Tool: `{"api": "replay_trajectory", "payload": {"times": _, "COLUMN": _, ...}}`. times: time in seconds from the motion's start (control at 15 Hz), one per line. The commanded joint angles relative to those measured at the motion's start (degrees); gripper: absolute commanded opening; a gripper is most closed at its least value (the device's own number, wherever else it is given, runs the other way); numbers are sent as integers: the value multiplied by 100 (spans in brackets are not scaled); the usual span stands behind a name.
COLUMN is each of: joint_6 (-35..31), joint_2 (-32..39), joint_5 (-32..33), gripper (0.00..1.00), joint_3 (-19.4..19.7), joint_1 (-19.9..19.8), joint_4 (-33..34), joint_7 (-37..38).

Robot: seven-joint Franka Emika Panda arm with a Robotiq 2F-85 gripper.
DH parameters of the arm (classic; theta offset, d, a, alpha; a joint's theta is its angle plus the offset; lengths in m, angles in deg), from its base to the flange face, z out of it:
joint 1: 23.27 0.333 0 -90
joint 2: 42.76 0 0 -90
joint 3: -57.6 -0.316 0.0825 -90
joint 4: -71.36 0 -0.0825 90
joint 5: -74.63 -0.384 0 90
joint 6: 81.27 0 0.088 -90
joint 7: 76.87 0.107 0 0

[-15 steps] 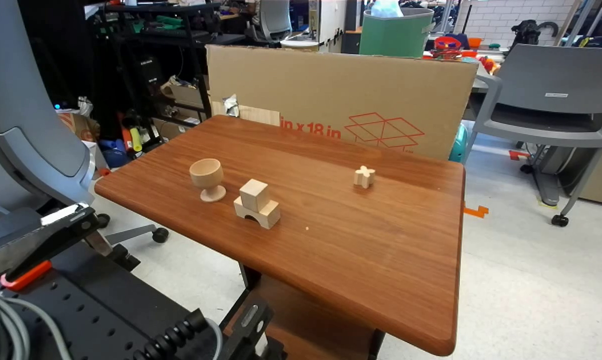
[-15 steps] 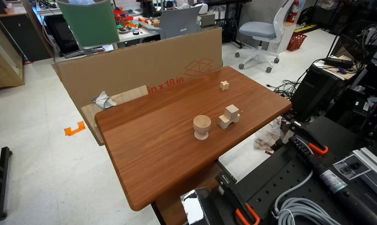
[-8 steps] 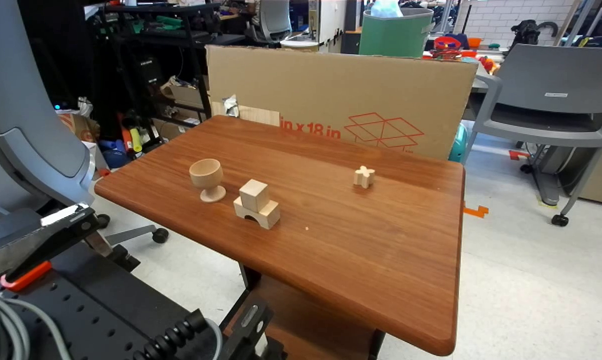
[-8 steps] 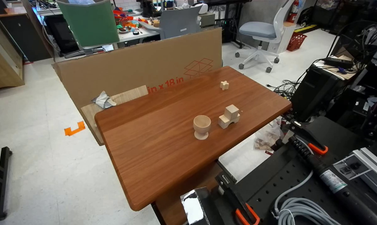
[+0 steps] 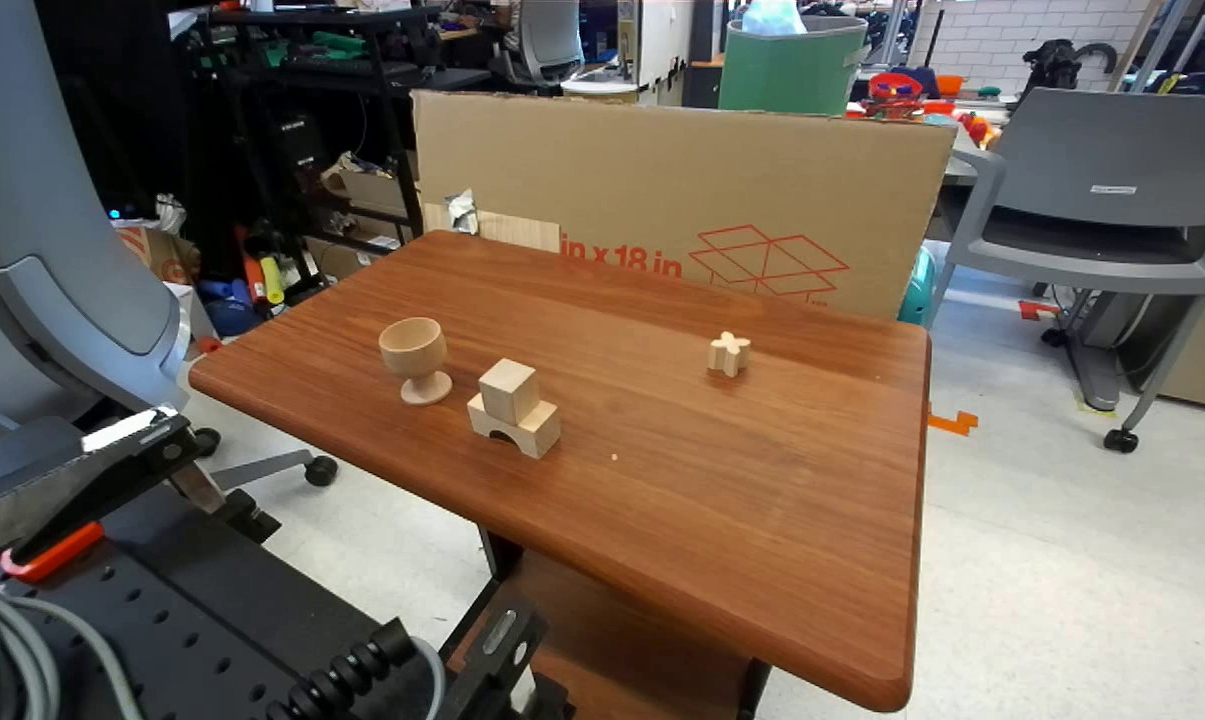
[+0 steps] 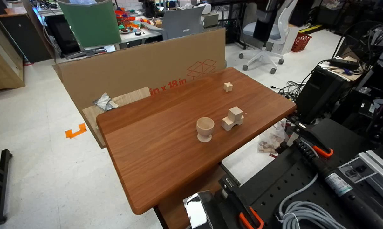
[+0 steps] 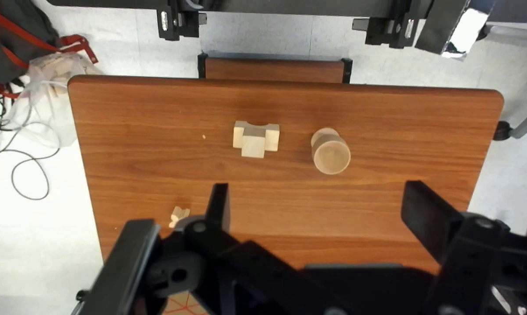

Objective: Pick up the square object and put it on the table

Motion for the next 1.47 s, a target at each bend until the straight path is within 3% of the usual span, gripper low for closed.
{"api": "replay_trajectory", "payload": {"times": 0.0, "joint_6": -308, "joint_2": 824, "joint_5": 136, "gripper": 100, "joint_3": 114, "joint_1": -62, "joint_4": 297, "joint_7": -286}}
{"api": "replay_trajectory", "payload": {"times": 0.33, "joint_6": -468, "joint_2": 1632, "joint_5": 38, "gripper": 100, "joint_3": 272, "joint_1": -72, "joint_4": 584, "joint_7": -564}}
{"api": "replay_trajectory", "payload": {"times": 0.87, "joint_6": -1344, "joint_2": 2533, "joint_5": 498, "gripper": 100, "joint_3": 327, "joint_1": -152, "joint_4": 665, "joint_7": -361}}
{"api": "replay_trajectory", "payload": {"times": 1.4, "joint_6": -1275, "joint_2": 3470, "joint_5": 436, "gripper": 100, "joint_3": 423, "joint_1": -162, "joint_4": 1225, "joint_7": -411}}
